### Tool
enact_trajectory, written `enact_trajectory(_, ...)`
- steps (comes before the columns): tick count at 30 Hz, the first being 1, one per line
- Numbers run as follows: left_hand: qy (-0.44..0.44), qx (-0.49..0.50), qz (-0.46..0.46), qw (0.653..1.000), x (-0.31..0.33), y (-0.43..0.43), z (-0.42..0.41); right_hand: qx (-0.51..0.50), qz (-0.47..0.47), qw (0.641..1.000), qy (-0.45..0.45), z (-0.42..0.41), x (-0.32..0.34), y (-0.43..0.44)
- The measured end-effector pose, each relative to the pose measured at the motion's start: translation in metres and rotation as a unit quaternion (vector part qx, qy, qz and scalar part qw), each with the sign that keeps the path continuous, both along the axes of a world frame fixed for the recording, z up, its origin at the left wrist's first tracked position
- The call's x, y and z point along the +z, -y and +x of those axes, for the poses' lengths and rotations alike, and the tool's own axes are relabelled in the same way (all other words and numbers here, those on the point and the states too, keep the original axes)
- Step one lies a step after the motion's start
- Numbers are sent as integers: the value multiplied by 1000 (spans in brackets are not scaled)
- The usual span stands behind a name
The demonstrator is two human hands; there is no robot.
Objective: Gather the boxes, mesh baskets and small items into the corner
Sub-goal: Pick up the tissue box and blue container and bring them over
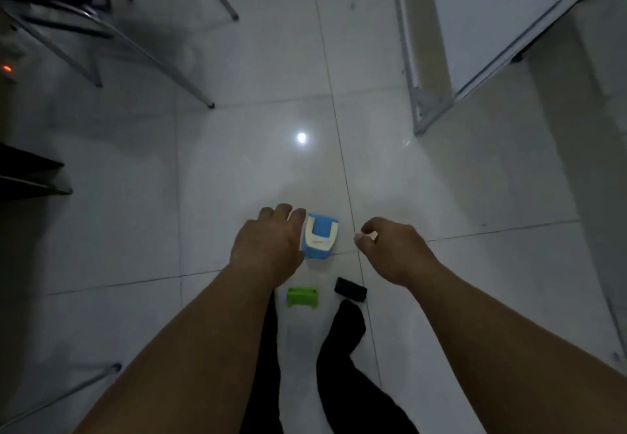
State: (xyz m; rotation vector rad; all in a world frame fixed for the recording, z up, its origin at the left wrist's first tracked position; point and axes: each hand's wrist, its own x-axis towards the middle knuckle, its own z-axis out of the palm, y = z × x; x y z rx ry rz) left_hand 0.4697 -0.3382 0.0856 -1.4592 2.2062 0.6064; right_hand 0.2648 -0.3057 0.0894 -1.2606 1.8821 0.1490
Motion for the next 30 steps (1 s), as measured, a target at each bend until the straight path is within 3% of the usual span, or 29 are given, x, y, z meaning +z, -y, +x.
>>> enact_trajectory(4, 45, -7, 83, 996, -110, 48, -12, -40, 46, 998, -2, -3, -110, 46)
enact_trajectory(9, 21, 56, 162, 985, -245, 87, -34, -102, 108, 989, -7, -4, -244, 72)
enact_trajectory(16, 42, 96, 183, 978, -370, 79, -56, -187, 175, 967, 9, 4, -371, 70)
enact_trajectory(22, 19, 212, 213, 954, -398, 66, -62, -332, 219, 913, 87, 24, -411, 58)
enact_trajectory(30, -51, 238, 196, 950, -332, 94, -67, -349, 143, 919, 120, 14, -344, 66)
